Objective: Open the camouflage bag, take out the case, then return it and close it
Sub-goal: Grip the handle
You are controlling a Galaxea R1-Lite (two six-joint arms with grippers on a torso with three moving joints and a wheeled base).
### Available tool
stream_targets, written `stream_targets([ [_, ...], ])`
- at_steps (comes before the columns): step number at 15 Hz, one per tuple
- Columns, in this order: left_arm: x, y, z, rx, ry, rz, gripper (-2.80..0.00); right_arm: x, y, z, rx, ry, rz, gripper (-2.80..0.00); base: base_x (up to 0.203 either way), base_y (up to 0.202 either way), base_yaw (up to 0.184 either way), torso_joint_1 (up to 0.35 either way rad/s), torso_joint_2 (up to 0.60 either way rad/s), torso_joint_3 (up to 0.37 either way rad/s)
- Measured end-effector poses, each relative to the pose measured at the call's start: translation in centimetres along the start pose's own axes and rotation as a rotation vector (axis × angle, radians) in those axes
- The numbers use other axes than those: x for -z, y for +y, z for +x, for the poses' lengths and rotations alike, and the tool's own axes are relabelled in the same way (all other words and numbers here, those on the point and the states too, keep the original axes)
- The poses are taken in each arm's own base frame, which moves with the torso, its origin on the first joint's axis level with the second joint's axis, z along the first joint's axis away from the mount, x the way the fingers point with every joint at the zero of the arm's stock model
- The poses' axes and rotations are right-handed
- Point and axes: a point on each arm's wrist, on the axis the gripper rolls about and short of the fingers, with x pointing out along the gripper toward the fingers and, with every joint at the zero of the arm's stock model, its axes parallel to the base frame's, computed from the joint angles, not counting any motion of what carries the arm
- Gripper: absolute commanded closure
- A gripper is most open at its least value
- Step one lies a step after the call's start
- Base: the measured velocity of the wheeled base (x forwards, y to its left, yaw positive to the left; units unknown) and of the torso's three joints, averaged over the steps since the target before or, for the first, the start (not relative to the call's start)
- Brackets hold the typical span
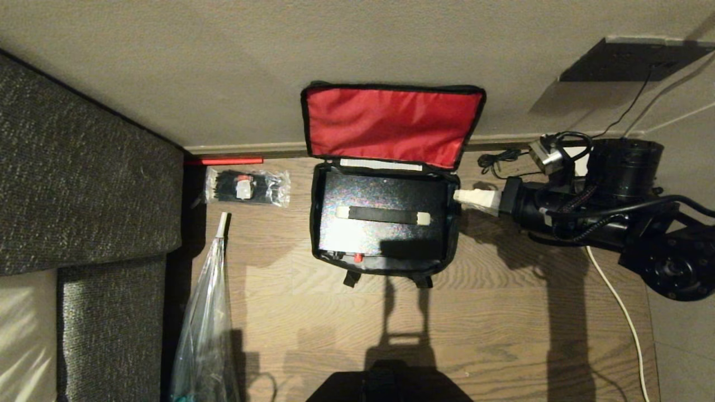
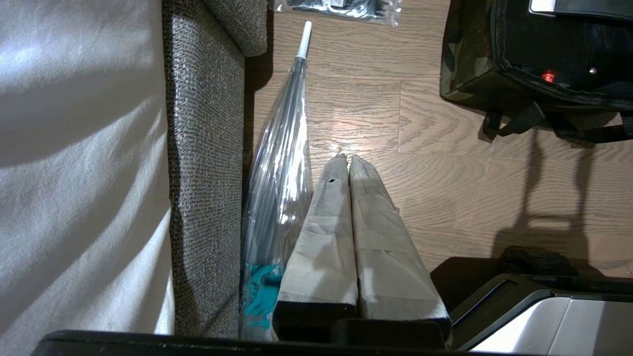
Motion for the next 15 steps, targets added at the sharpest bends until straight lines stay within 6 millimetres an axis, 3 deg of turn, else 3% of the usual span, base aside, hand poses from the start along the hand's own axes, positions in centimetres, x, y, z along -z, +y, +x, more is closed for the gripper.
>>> stream_targets([
  [3,0.0,0.0,0.0,0.0,0.0,0.0,0.0,0.2,0.8,-0.9,0.005,0.035,0.007,0.0,0.0,0.0,0.0,0.0,0.0,0.0],
  [6,0.0,0.0,0.0,0.0,0.0,0.0,0.0,1.7,1.3,-2.8,0.045,0.101,-0.029,0.0,0.0,0.0,0.0,0.0,0.0,0.0],
  [11,0.0,0.0,0.0,0.0,0.0,0.0,0.0,6.3,2.5,-8.7,0.155,0.178,-0.116,0.0,0.0,0.0,0.0,0.0,0.0,0.0],
  [15,0.0,0.0,0.0,0.0,0.0,0.0,0.0,8.1,3.6,-12.9,0.436,0.098,-0.185,0.0,0.0,0.0,0.0,0.0,0.0,0.0],
])
